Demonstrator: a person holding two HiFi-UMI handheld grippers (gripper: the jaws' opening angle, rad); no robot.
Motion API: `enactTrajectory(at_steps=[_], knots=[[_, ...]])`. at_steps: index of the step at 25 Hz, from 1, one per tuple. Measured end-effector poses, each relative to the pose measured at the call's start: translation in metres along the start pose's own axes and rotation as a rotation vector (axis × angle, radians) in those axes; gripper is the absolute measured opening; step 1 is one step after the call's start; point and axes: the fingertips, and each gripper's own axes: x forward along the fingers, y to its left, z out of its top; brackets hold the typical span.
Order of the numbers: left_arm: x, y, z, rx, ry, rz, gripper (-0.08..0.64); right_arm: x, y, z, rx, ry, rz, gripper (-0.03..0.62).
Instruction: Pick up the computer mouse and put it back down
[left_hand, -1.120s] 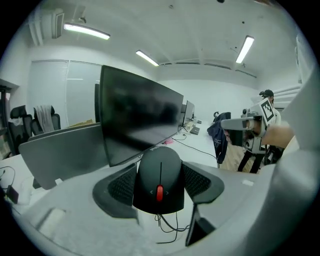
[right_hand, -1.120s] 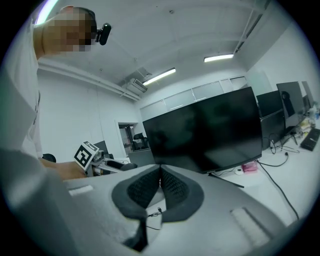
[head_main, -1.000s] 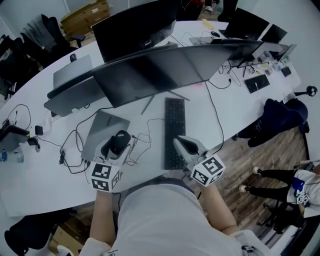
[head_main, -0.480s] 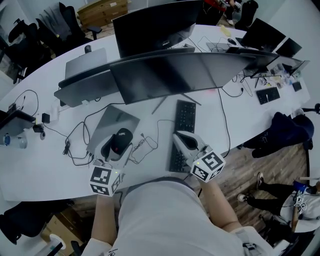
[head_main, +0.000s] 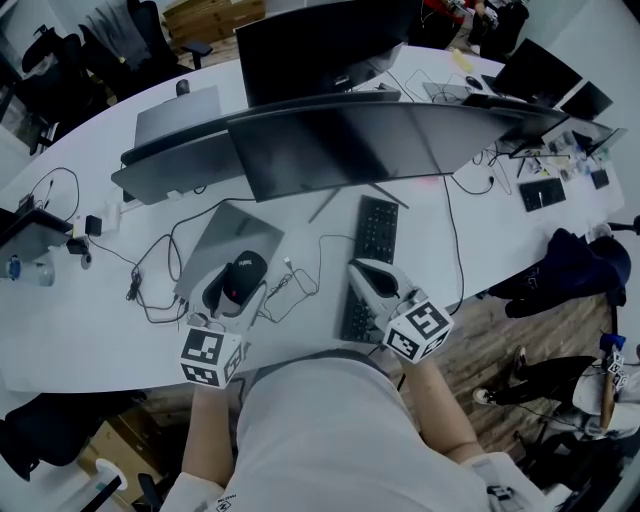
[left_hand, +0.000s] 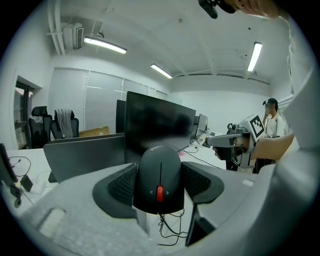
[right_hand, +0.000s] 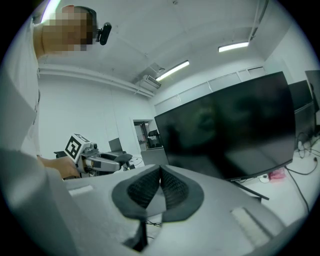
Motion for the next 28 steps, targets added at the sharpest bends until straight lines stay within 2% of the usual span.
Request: enactTrajectory(at_steps=[10,19,28], knots=[[0.026,0.0,-0.013,0.04,0.065,-0.047,0.288,-0.017,-0.008,-0.009,0.02,0.002,-0.064,0.003],[0.064,-0.008,-0.035,0.081,0.138,-0.124,0.288,-0.056,-0.021,-0.021,0.04,-0.001,-0.199,0.003],[0.101,-0.029,-0.067,0.132,0.225,-0.232,0.288,-0.105,-0.026,-0.04,0.081,-0.004,-0.361,0.003]])
